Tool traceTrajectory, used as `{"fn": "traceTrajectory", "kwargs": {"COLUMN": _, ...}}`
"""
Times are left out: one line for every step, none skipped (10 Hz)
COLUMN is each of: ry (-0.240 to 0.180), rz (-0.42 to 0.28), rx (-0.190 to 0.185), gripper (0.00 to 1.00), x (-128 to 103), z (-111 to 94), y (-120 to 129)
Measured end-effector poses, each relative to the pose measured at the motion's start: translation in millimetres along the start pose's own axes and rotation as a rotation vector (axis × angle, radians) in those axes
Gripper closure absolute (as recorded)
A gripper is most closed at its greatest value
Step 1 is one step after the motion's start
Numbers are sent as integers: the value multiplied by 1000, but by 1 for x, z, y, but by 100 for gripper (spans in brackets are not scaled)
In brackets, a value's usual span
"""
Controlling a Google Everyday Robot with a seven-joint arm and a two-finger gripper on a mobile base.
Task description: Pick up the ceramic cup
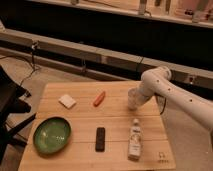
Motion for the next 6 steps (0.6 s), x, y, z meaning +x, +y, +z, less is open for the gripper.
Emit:
{"fn": "traceTrajectory", "kwargs": {"ry": 2, "rz": -4, "rx": 0, "gripper": 100, "x": 0, "z": 0, "y": 0}}
{"fn": "traceTrajectory", "kwargs": {"ry": 3, "rz": -7, "rx": 0, "gripper": 100, "x": -1, "z": 0, "y": -1}}
{"fn": "traceTrajectory", "kwargs": {"ry": 3, "rz": -9, "rx": 1, "gripper": 100, "x": -1, "z": -1, "y": -2}}
{"fn": "traceTrajectory", "kwargs": {"ry": 2, "rz": -11, "rx": -3, "gripper": 100, "x": -2, "z": -1, "y": -4}}
{"fn": "traceTrajectory", "kwargs": {"ry": 2, "rz": -14, "rx": -4, "gripper": 100, "x": -3, "z": -2, "y": -5}}
{"fn": "traceTrajectory", "kwargs": {"ry": 2, "rz": -18, "rx": -5, "gripper": 100, "x": -3, "z": -3, "y": -7}}
